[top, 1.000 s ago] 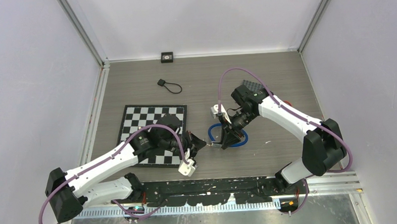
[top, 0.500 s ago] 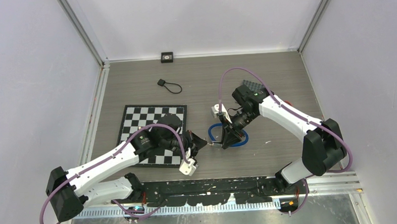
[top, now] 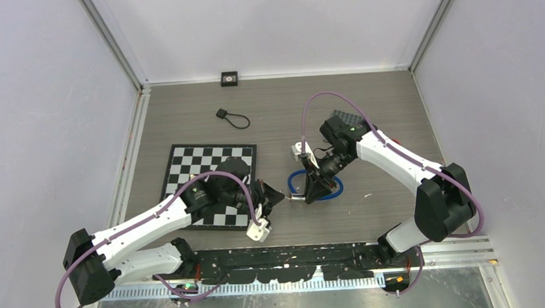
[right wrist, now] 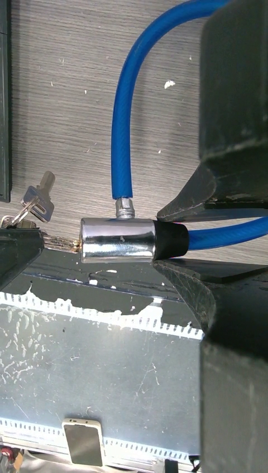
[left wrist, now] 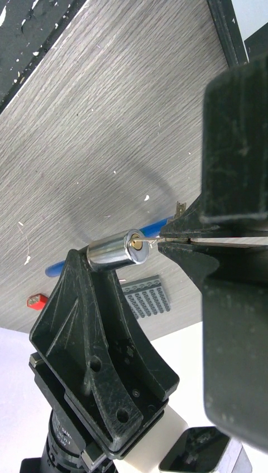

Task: Unlock with the key

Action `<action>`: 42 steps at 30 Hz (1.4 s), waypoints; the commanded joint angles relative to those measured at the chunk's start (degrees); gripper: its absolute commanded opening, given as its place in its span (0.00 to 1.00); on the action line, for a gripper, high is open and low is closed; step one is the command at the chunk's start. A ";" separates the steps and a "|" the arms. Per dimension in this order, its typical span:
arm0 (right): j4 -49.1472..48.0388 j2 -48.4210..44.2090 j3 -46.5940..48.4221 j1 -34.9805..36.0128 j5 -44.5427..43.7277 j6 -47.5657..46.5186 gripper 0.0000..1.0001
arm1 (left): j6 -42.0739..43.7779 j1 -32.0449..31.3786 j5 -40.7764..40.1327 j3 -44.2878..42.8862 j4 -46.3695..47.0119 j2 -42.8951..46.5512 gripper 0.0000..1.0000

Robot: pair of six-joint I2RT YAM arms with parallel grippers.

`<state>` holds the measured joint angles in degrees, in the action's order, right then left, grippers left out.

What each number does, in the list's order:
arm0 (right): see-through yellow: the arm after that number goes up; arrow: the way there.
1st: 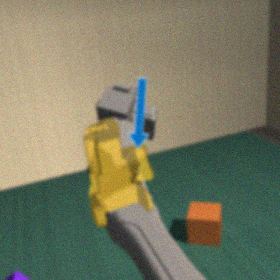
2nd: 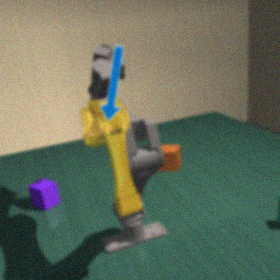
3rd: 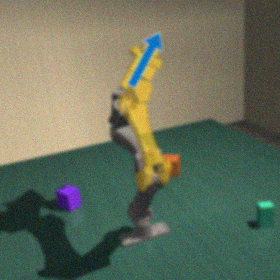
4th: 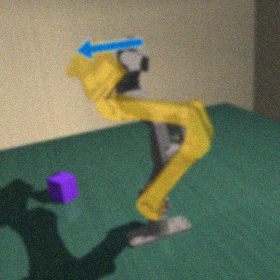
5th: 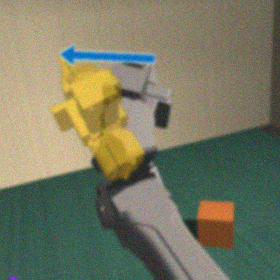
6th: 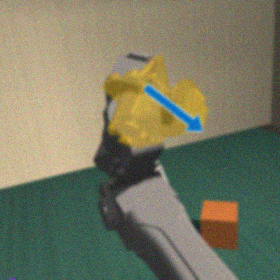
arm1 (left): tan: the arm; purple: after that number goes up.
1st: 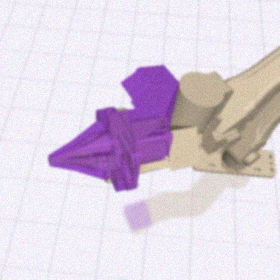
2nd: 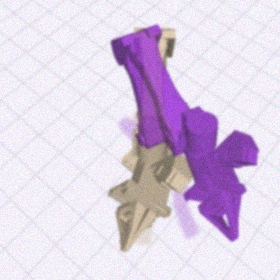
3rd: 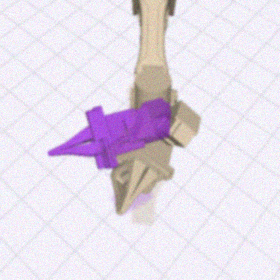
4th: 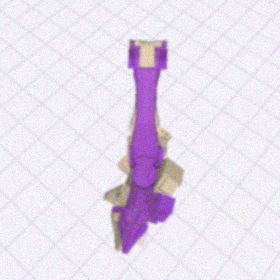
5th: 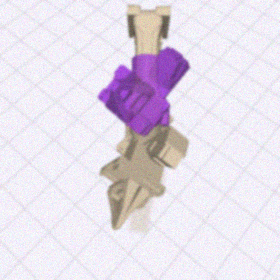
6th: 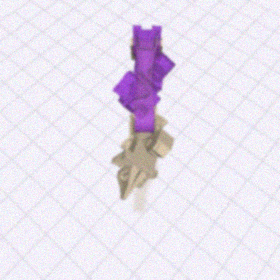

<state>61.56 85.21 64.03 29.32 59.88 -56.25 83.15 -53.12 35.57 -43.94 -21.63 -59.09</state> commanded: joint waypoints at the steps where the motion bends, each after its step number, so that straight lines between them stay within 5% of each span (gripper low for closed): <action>1: 0.17 -2.55 0.26 -0.47 3.97 -0.09 0.00 | 1.11 -0.14 0.15 0.79 2.71 0.15 0.00; 42: -0.92 -4.71 -2.77 -1.48 2.88 -3.33 0.00 | -4.60 0.74 2.02 0.57 5.09 3.22 0.00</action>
<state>60.47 83.22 61.84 28.01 61.17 -56.88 80.05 -52.75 35.77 -41.60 -17.80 -57.91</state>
